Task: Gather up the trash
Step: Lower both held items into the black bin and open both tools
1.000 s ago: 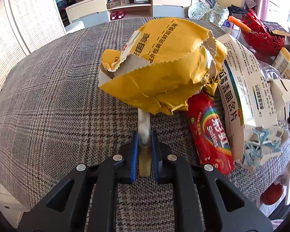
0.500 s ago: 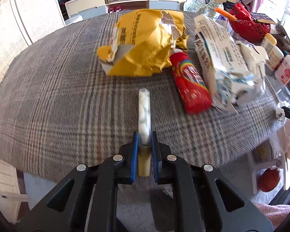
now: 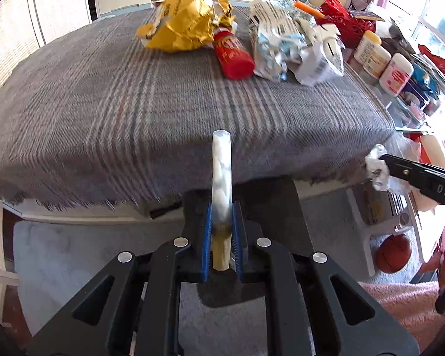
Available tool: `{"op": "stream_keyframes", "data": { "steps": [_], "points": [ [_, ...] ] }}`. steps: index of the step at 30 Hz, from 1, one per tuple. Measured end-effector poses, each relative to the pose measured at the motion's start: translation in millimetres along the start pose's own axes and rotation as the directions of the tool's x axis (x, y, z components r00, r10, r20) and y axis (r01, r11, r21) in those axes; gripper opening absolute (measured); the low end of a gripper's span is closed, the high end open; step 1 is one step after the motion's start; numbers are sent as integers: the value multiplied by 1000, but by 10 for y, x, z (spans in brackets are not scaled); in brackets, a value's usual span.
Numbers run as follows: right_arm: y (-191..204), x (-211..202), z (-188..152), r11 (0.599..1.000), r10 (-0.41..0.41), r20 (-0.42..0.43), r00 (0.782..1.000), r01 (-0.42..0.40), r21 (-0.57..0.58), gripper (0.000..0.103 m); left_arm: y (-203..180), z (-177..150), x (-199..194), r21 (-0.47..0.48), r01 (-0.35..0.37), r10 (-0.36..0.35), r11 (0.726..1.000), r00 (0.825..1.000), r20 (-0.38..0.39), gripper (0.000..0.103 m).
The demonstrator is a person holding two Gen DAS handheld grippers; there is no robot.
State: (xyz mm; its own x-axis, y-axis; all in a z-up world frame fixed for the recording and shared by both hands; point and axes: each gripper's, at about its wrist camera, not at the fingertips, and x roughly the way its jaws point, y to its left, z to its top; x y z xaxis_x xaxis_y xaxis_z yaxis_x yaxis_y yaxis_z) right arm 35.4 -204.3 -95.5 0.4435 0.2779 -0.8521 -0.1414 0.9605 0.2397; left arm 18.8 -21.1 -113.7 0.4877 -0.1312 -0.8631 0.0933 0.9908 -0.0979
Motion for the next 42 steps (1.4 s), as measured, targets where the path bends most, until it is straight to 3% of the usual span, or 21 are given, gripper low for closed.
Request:
{"op": "stream_keyframes", "data": {
  "steps": [15,23,29,32,33,34,35,38,42],
  "points": [
    [332,449,-515,999,38,-62,997,-38,-7,7,-157,-683,390,-40,52,-55,998,996,-77,12],
    [278,755,-600,995,92,-100,991,-87,55,8,-159,-692,520,-39,35,-39,999,995,-93,12],
    [394,764,-579,995,97,-97,991,-94,33,10,-133,-675,570,-48,42,-47,998,994,-97,12],
    [488,745,-539,997,79,-89,993,-79,10,13,-135,-662,536,-41,42,-46,998,995,-90,25],
    [491,738,-538,997,77,-87,993,-76,11,23,-129,-659,521,-42,41,-45,998,995,-88,29],
    [460,713,-549,997,80,-85,993,-79,17,45,-123,-658,510,-42,39,-42,998,995,-85,30],
    [454,707,-543,997,82,-83,993,-80,23,53,-117,-659,501,-43,36,-40,998,996,-84,32],
    [422,652,-527,998,63,-64,996,-61,25,58,-108,-665,454,-43,30,-34,999,996,-83,45],
    [318,544,-486,999,21,-40,999,-19,37,92,-94,-659,342,-31,4,-6,1000,998,-63,70]
  ]
}}
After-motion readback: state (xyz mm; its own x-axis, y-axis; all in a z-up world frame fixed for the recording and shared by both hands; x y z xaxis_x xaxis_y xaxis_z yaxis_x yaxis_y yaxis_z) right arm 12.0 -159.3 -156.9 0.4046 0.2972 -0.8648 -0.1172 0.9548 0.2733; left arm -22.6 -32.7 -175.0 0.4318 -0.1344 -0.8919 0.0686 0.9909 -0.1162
